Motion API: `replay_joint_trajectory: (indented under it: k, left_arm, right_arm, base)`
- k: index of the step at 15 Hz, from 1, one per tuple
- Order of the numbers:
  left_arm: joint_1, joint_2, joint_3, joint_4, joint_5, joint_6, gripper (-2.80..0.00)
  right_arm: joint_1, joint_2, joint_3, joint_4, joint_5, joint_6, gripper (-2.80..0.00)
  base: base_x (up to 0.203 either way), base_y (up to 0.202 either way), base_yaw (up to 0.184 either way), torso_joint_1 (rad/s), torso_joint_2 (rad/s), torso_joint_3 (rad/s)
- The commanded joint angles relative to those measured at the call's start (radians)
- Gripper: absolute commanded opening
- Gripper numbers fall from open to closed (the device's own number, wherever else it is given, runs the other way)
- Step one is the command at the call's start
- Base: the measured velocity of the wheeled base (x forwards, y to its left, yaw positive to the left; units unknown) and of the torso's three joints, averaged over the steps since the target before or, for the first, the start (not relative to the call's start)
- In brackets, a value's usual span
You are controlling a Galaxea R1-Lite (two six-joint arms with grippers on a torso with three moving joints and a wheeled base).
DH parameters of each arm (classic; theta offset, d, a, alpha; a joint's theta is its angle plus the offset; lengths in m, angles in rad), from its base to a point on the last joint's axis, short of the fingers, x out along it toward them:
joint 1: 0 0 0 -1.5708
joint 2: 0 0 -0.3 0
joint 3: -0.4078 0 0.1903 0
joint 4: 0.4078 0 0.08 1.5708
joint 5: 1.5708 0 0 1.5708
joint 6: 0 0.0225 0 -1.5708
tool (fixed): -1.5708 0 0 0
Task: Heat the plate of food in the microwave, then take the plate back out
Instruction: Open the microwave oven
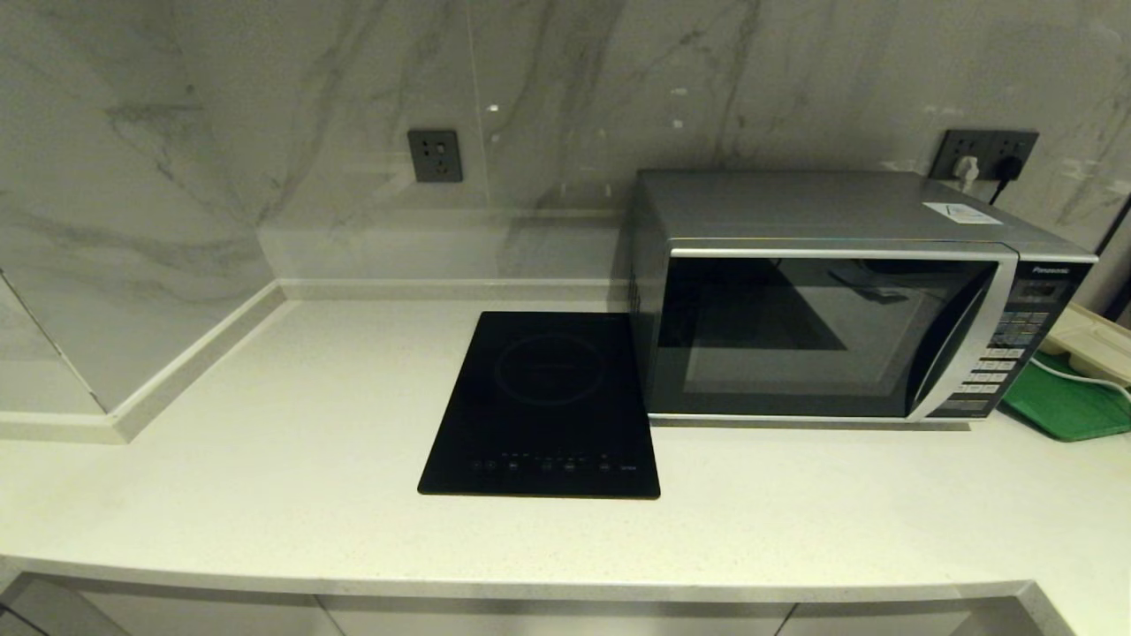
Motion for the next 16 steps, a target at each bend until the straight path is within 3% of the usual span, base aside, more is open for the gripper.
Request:
replay_joint_trajectory:
  k: [1,4,8,11,16]
  left_arm:
    - [0.0,0.0,0.0,-0.001,0.0,0.0,-2.8]
    - [0.0,0.0,0.0,-0.001,0.0,-0.001,-2.8]
    - [0.0,0.0,0.0,-0.001,0.0,-0.001,-2.8]
    - [0.0,0.0,0.0,-0.001,0.002,0.0,-2.8]
    - [0.0,0.0,0.0,-0.001,0.0,0.001,-2.8]
  right_arm:
    - [0.0,-0.084,0.08,-0.003,0.007,0.001,-2.8]
    - [0.0,-0.103,0.165,-0.058,0.005,0.015,-2.8]
    - [-0.001,-0.103,0.285,-0.266,-0.007,0.036,-2.8]
    - [0.0,-0.103,0.39,-0.474,-0.059,0.025,-2.8]
    - [0.0,-0.103,0.422,-0.519,-0.086,-0.01,-2.8]
  base:
    - [0.0,0.0,0.0,0.0,0.0,0.0]
    - [0.0,0.0,0.0,0.0,0.0,0.0]
    - [0.0,0.0,0.0,0.0,0.0,0.0]
    - [0.0,0.0,0.0,0.0,0.0,0.0]
    - [0.0,0.0,0.0,0.0,0.0,0.0]
